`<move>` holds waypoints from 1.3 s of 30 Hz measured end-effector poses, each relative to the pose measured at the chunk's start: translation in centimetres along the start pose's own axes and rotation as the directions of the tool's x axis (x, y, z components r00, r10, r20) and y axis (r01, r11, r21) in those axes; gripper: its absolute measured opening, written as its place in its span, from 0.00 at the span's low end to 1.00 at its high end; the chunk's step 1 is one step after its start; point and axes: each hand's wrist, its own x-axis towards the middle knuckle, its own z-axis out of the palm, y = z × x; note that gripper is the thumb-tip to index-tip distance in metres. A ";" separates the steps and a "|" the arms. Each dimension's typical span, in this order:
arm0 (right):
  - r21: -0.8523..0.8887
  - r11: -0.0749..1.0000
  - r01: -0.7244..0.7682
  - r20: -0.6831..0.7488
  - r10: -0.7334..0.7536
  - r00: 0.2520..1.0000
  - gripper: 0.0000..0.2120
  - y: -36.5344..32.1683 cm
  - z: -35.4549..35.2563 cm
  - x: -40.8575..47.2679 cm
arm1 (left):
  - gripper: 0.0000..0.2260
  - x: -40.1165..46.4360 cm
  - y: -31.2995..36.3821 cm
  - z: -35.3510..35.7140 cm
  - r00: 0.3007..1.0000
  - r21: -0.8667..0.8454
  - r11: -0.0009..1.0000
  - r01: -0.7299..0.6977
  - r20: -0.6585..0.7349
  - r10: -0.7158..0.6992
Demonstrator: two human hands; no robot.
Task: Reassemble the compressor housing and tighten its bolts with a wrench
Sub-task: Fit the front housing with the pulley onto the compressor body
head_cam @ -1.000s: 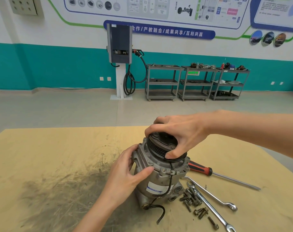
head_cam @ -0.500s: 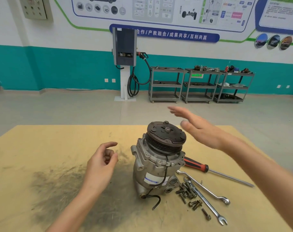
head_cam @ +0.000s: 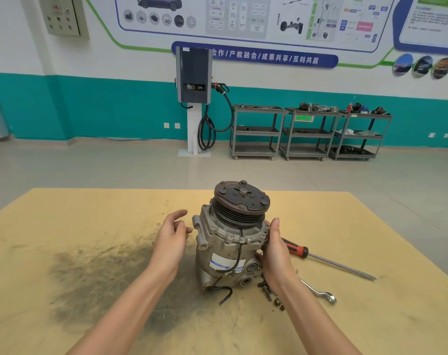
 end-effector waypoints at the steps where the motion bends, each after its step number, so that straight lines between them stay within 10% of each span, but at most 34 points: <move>1: 0.001 1.000 0.011 -0.011 -0.011 1.000 0.24 0.1 0.1 0.0 | 0.14 0.0 0.0 0.2 1.000 -0.005 1.000 0.001 0.003 -0.001; 12: 0.029 0.999 0.042 -0.022 -0.041 0.999 0.28 0.6 0.4 0.1 | 0.15 0.3 0.2 1.5 0.995 -0.182 0.979 0.093 -0.023 -0.099; 21: 0.078 0.995 0.059 -0.009 -0.058 0.998 0.24 0.6 0.4 0.2 | 0.10 0.0 1.0 3.6 0.917 -0.587 0.750 0.304 -0.034 -0.398; 39: 0.100 0.992 0.076 0.117 -0.088 0.989 0.27 2.7 4.7 -2.3 | 0.18 0.5 1.5 -0.6 0.915 -0.508 0.791 0.342 -0.013 -0.404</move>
